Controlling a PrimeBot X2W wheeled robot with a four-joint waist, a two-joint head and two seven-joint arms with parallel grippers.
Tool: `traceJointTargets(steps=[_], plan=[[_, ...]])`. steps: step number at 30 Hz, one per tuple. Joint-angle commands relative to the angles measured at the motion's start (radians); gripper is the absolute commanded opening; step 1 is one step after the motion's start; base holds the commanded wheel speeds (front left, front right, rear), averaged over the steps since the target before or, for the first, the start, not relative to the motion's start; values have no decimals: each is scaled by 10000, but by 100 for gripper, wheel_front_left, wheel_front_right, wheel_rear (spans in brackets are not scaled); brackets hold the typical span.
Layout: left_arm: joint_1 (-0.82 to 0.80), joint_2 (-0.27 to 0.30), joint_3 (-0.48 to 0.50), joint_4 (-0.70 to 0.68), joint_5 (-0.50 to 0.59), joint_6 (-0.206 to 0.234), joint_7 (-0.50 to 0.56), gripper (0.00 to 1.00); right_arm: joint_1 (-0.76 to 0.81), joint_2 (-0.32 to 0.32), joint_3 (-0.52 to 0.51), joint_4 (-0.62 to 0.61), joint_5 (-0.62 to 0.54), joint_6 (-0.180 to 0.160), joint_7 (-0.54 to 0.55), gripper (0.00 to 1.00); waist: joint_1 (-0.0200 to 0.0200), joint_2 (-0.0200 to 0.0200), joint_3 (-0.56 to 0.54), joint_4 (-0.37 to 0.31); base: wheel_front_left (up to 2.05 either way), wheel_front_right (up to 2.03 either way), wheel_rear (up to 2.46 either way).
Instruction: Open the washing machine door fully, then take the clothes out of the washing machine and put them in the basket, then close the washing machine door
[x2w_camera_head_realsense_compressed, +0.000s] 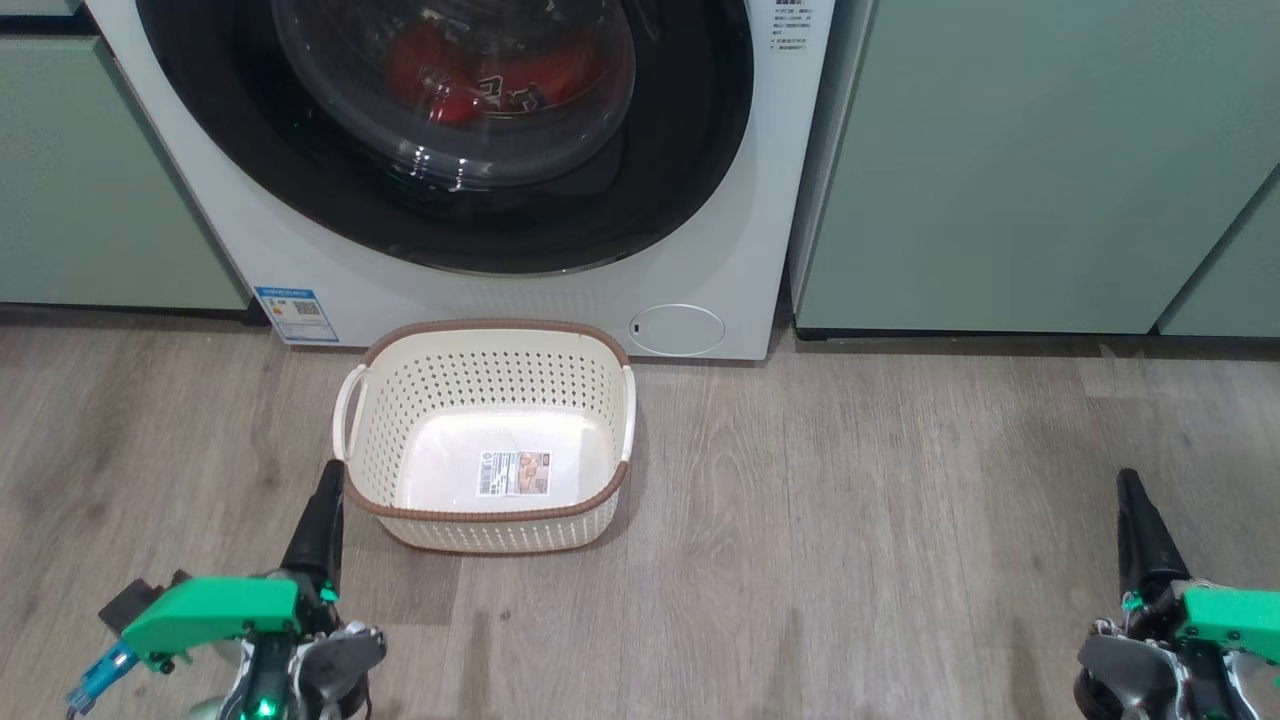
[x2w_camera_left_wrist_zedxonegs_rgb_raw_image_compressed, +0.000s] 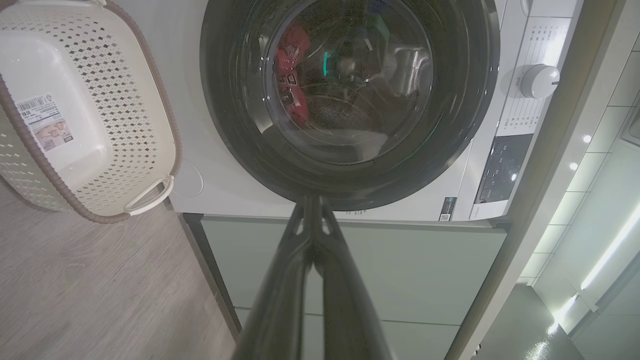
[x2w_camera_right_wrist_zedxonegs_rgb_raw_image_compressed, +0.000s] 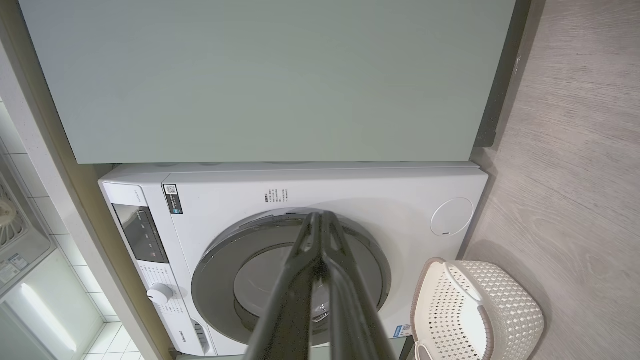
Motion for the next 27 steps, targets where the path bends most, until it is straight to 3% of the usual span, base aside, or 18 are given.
traceJointTargets(steps=[1, 22, 23, 27], plan=[[-525, 58, 304, -358, -53, 7, 58, 0, -422, -181, 240, -386, 65, -6, 56, 0, 0, 0, 0, 0, 0, 0, 0], [-525, 58, 304, -358, -53, 7, 58, 0, -422, -181, 240, -386, 65, -6, 56, 0, 0, 0, 0, 0, 0, 0, 0], [-1, 0, 0, -1, 1, 0, -1, 100, -1, 0, 1, -1, 0, 0, -1, 100, 0, 0, 0, 0, 0, 0, 0], [375, -48, -25, 576, 7, 0, -7, 100, 256, 30, 16, 610, -1, 2, -9, 100, 0, 0, 2, 0, 0, 0, 0]])
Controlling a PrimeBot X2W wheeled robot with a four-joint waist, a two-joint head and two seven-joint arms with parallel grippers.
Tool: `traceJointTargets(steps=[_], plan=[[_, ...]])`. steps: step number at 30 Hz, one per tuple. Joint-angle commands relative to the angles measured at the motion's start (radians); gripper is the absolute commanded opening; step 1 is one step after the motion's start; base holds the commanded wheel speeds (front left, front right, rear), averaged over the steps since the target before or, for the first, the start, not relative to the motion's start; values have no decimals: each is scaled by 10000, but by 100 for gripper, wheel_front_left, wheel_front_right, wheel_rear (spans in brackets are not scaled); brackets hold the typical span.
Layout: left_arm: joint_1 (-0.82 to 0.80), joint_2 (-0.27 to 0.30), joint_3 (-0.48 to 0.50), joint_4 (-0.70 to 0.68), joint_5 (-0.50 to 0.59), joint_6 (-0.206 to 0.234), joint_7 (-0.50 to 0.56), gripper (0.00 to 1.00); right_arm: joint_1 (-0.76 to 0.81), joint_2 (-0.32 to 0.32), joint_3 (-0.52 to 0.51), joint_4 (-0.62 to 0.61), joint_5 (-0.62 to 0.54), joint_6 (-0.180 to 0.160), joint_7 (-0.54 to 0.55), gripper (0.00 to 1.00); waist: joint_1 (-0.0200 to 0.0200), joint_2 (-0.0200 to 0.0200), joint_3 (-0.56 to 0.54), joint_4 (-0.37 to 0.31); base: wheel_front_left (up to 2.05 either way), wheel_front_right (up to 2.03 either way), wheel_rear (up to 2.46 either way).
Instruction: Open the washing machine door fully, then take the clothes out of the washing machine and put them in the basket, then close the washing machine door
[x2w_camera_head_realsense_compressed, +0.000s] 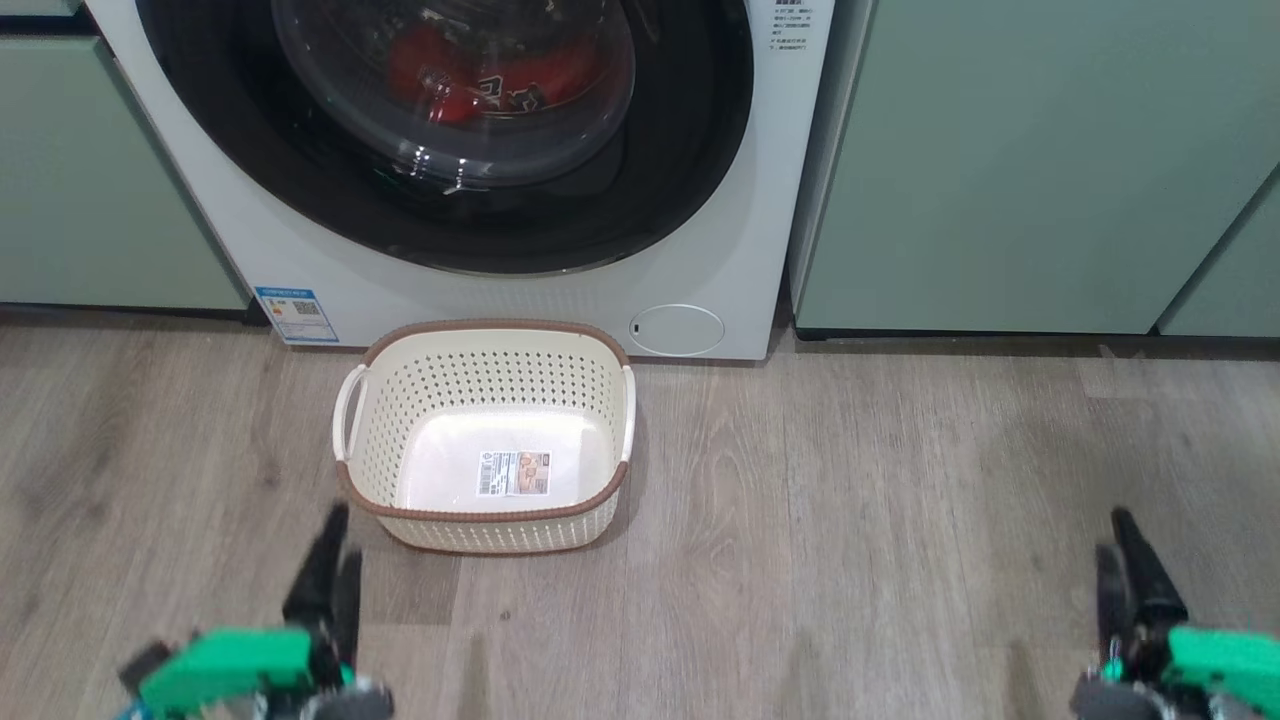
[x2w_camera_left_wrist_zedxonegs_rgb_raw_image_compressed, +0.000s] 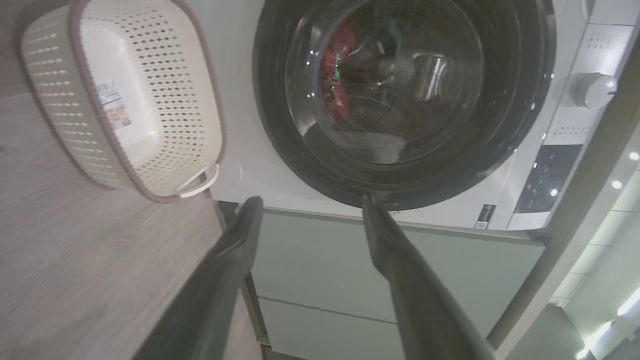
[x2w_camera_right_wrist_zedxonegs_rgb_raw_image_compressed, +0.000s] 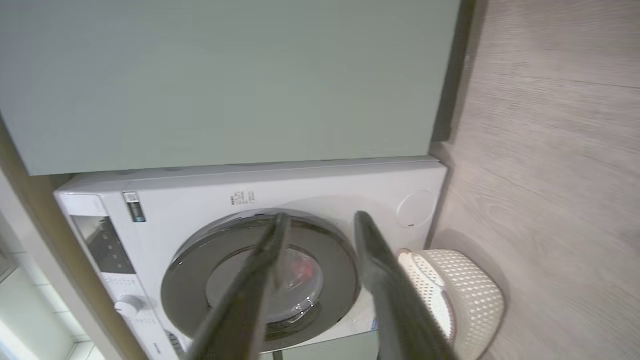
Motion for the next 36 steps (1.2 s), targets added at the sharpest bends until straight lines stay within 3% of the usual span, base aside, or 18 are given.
traceJointTargets(steps=[1, 18, 36], plan=[[101, -13, -5, 108, 6, 0, -6, 100, 64, 2, 6, 110, -2, 0, -6, 100, 0, 0, 2, 0, 0, 0, 0], [-91, -2, -13, 10, 1060, 1, -468, 100, -34, -25, 224, -172, -816, -1, -468, 100, 0, 0, 35, 0, 0, 0, 0], [-303, 17, -361, -630, 3677, 558, -998, 100, -180, -56, 551, -902, -3976, -2, -998, 100, 0, 0, 64, 55, 0, 0, 0]])
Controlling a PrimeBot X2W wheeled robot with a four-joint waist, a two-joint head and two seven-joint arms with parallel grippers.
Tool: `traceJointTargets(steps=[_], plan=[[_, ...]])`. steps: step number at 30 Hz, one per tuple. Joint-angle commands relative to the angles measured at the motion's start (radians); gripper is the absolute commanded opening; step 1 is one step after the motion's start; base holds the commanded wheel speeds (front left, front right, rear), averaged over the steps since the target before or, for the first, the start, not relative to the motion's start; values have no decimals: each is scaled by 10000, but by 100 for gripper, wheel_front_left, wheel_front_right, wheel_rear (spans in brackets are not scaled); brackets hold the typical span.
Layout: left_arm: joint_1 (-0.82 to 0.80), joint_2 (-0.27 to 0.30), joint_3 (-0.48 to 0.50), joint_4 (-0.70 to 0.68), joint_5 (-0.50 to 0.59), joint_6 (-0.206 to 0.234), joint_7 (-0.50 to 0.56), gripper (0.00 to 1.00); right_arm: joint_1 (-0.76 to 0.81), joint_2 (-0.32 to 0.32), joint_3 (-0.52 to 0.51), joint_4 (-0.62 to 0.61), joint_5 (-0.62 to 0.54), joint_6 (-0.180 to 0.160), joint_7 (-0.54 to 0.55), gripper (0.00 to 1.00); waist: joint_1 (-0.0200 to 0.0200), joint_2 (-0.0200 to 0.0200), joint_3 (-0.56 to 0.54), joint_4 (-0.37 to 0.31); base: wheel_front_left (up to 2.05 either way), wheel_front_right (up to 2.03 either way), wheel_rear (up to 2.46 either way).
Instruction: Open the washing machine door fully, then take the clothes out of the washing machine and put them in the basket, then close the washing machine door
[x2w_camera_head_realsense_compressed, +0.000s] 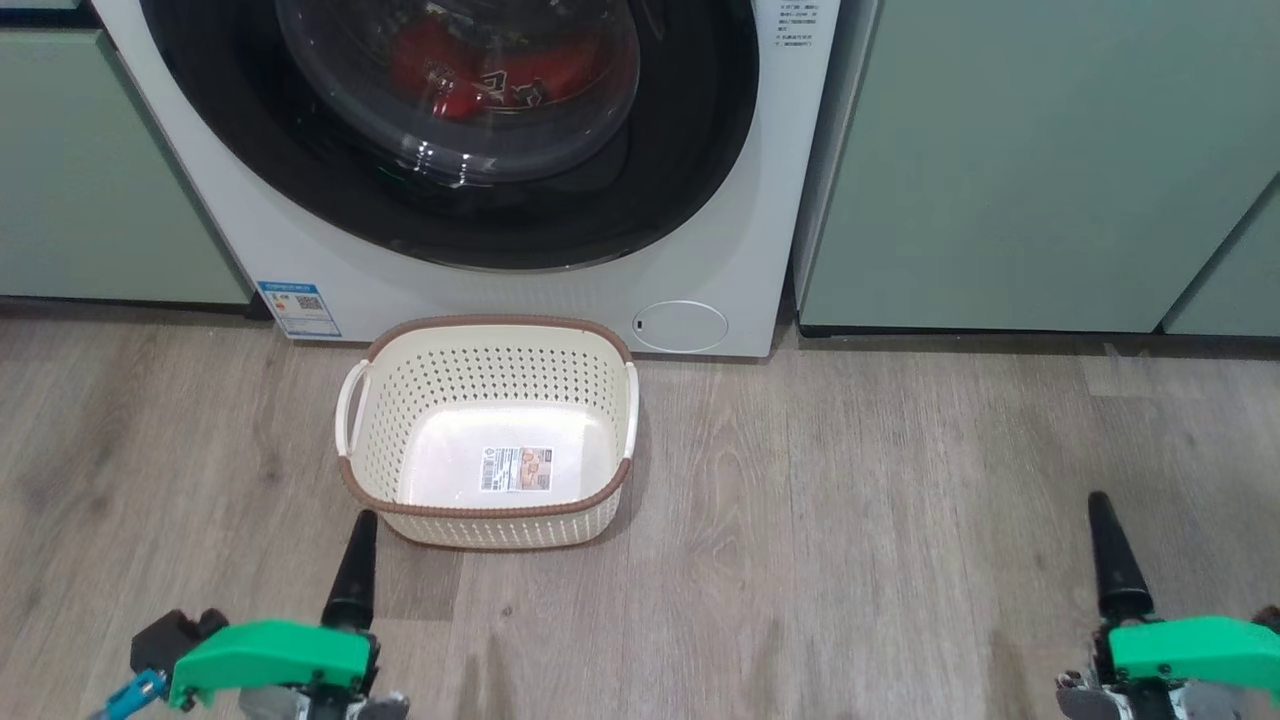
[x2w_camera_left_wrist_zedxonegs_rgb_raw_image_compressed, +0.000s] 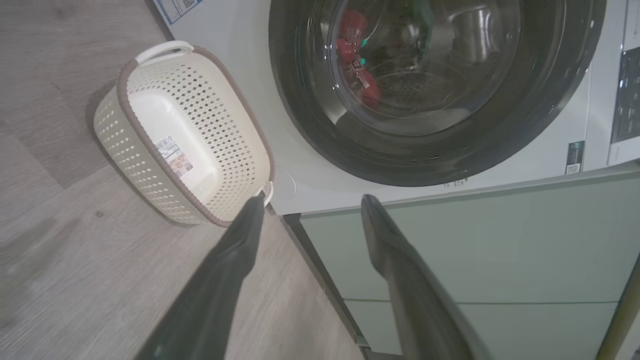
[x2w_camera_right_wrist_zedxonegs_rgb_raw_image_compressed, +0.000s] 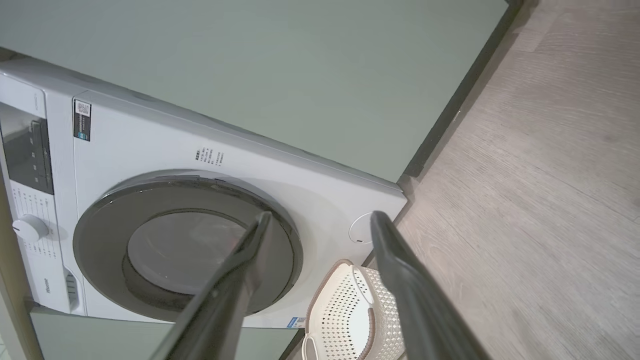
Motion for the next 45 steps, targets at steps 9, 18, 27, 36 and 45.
traceJointTargets(steps=[9, 18, 27, 36, 45], plan=[[-716, 94, -254, -658, 1727, 348, -358, 100, -542, -75, 324, -739, -2018, -3, -374, 100, 0, 0, 24, 21, 0, 0, 0], [-863, 104, -524, -902, 3156, 695, -624, 100, -603, -90, 448, -979, -3398, -3, -639, 100, 0, 0, 35, 28, 0, 0, 0], [-980, 124, -725, -999, 4372, 990, -888, 100, -654, -106, 587, -1186, -4674, -4, -904, 100, 0, 0, 31, 39, 0, 0, 0], [-1148, 197, -933, -1112, 5693, 1328, -1183, 100, -719, -123, 801, -1358, -6075, -4, -1199, 100, 0, 0, 30, 57, 0, 0, 0], [-1278, 243, -1142, -1242, 6813, 1605, -1449, 100, -770, -138, 968, -1520, -7284, -5, -1464, 100, 0, 0, 20, 75, 0, 0, 0]])
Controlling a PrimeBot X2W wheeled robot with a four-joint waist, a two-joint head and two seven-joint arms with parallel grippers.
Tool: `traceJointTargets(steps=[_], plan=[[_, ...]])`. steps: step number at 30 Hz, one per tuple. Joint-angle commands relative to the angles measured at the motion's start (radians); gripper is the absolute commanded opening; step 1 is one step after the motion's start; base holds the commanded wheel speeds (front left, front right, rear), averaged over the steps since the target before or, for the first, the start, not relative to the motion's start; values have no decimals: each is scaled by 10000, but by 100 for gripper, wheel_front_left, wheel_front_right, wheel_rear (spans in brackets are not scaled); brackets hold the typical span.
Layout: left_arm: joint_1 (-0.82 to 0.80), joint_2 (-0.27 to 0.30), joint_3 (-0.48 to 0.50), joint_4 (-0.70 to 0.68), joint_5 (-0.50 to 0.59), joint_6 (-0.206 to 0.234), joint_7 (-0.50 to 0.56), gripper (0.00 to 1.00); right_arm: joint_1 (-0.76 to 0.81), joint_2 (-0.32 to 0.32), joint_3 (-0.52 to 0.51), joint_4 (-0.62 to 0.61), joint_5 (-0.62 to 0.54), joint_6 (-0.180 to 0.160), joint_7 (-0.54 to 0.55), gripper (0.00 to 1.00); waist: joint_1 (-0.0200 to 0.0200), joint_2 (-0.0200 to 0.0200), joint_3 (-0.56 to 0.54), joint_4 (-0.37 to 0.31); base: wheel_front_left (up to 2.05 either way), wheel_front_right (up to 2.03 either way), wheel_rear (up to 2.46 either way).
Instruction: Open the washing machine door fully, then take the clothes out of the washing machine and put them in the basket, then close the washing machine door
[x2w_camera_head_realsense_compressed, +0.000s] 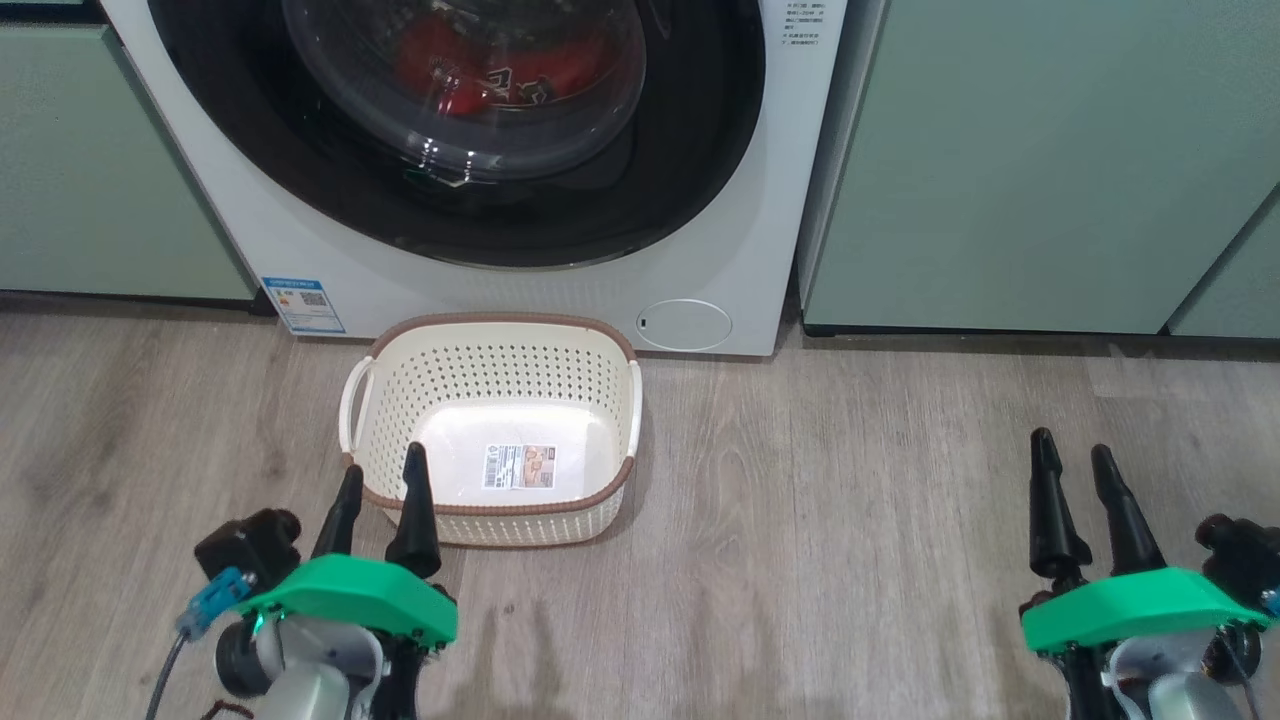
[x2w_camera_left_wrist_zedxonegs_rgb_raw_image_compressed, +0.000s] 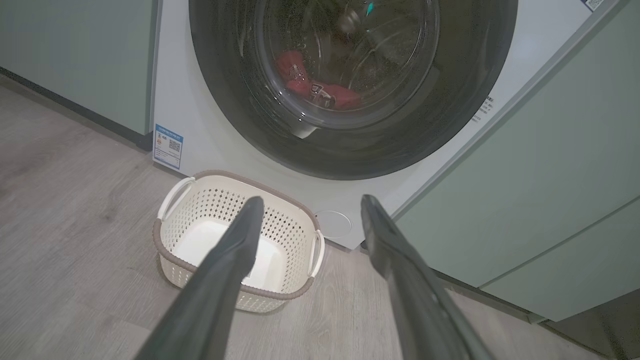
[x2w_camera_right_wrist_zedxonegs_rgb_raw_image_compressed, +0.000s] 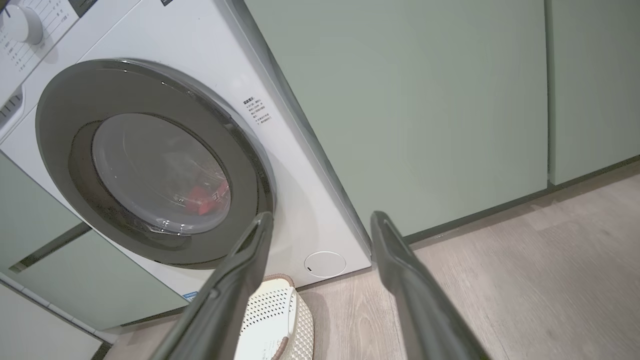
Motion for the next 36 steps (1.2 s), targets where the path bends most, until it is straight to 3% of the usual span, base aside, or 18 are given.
traceJointTargets(steps=[1, 23, 36], plan=[[-626, 132, 100, -440, 469, 130, -165, 100, -448, -132, 206, -461, -495, -5, -236, 100, 0, -1, 4, 2, 0, 0, 0], [-907, 145, -262, -706, 2999, 648, -783, 100, -578, -168, 264, -733, -3005, -6, -854, 100, 0, -1, 8, 48, 0, 0, 0], [-1072, 85, -194, -449, 4158, 669, -1167, 100, -619, -190, 342, -513, -3763, -7, -1238, 100, 0, -1, 14, 46, 0, 0, 0]])
